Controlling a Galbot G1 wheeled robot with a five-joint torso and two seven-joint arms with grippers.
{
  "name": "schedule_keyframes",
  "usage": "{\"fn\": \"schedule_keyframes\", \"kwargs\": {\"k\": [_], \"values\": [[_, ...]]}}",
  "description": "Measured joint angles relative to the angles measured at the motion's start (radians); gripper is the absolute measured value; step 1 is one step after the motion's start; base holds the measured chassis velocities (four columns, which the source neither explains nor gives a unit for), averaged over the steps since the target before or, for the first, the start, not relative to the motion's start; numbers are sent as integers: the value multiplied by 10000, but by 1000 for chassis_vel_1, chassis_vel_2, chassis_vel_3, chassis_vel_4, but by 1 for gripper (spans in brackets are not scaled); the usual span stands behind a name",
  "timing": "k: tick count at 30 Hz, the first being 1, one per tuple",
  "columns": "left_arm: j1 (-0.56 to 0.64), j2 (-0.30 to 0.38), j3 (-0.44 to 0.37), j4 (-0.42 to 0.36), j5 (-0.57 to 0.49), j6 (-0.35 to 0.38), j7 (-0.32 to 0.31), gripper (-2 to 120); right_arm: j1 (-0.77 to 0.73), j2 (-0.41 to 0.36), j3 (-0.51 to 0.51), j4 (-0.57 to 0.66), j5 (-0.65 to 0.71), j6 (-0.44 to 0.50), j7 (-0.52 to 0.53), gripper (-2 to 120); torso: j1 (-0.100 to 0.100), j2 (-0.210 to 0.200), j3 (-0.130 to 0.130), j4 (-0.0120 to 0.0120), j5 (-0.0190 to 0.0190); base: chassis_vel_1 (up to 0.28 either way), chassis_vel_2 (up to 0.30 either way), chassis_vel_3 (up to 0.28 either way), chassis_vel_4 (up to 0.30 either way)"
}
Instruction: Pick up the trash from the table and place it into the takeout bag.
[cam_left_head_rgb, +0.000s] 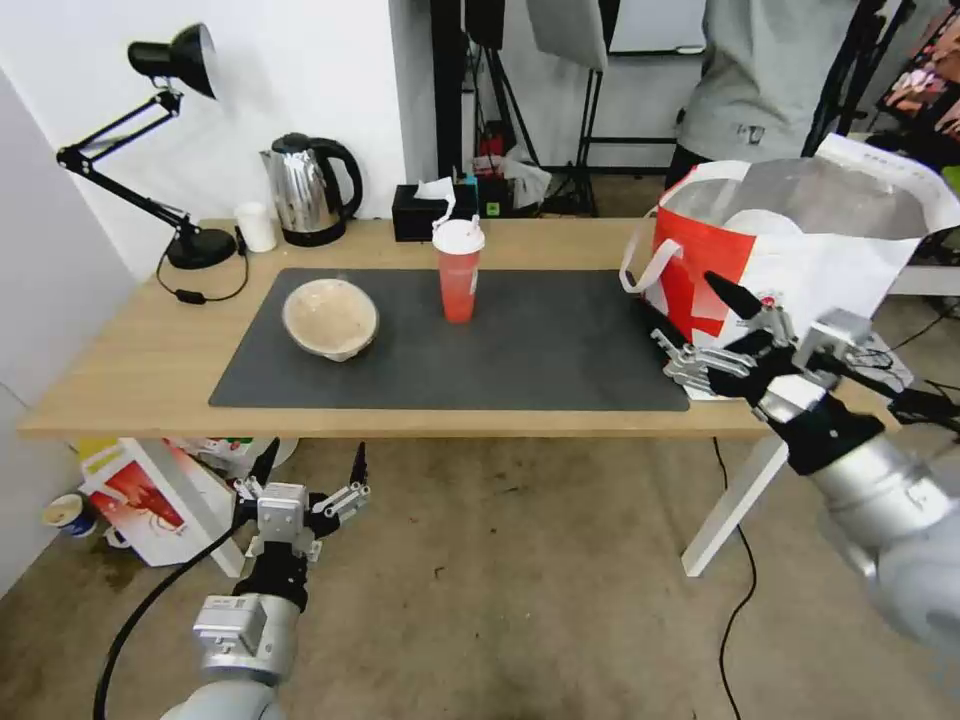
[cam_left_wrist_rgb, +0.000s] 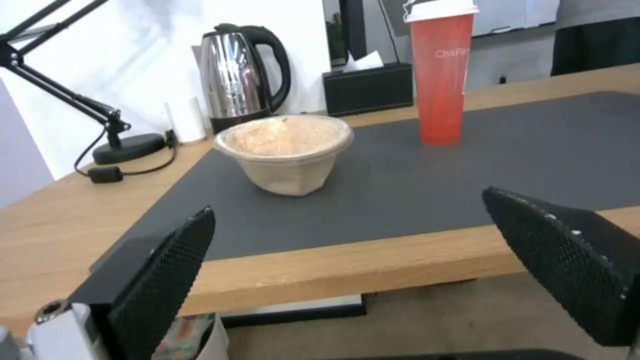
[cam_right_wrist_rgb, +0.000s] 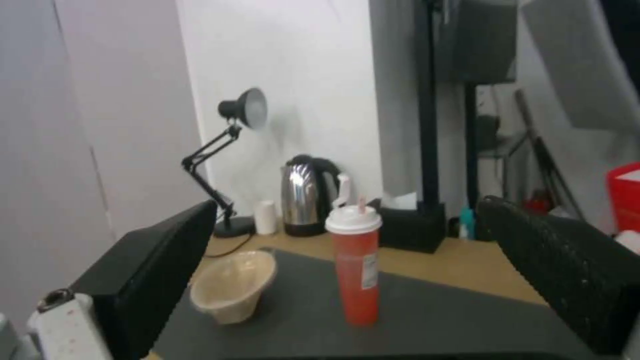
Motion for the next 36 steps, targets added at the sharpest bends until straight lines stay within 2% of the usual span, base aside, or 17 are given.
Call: {"fn": "schedule_keyframes", "kwargs": {"k": [3,5,6,9,10,12,14,16,18,25,27,30,36], "values": [[0,-1,0,0,0,0,0,100,929,-239,-784,-237,182,-111,65,100,-1,0,0,0,1,0,0,0,0],[0,0,0,0,0,0,0,100,2029,-361,-1848,-618,255,-174,87,100,-1,0,0,0,0,0,0,0,0],[0,0,0,0,0,0,0,100,2029,-361,-1848,-618,255,-174,87,100,-1,0,0,0,0,0,0,0,0],[0,0,0,0,0,0,0,100,3810,-436,-3808,-1298,312,-285,72,100,-1,-1,1,-1,2,0,0,0,0],[0,0,-1,0,0,0,0,100,4521,-419,-4463,-1580,315,-322,60,100,0,0,0,1,1,0,0,0,0],[0,1,0,0,0,0,0,100,4778,-401,-4695,-1692,314,-330,58,100,-1,-1,0,1,0,0,0,0,0],[0,0,0,0,0,0,1,100,5964,-227,-5781,-2259,302,-412,6,100,0,-1,0,0,0,0,0,0,0],[1,0,-1,0,0,0,0,100,6223,-164,-6066,-2398,290,-427,-2,100,0,0,0,0,-1,0,0,0,0],[0,0,-1,0,0,0,0,100,6960,94,-6959,-2812,259,-472,-8,100,0,-1,1,-1,2,0,0,0,0],[0,0,0,0,0,0,0,100,8159,572,-8195,-3388,213,-638,54,100,0,0,0,-1,0,0,0,0,0],[0,0,0,0,0,0,0,100,8852,908,-8902,-3786,79,-650,142,100,0,-1,0,1,0,0,0,0,0],[0,0,-1,0,0,0,0,100,8990,1004,-9039,-3877,48,-654,163,100,0,-1,0,0,0,0,0,0,0],[1,0,0,0,0,0,0,100,9745,1935,-9793,-4812,-207,-719,210,100,0,-1,0,0,1,0,0,0,0]]}}
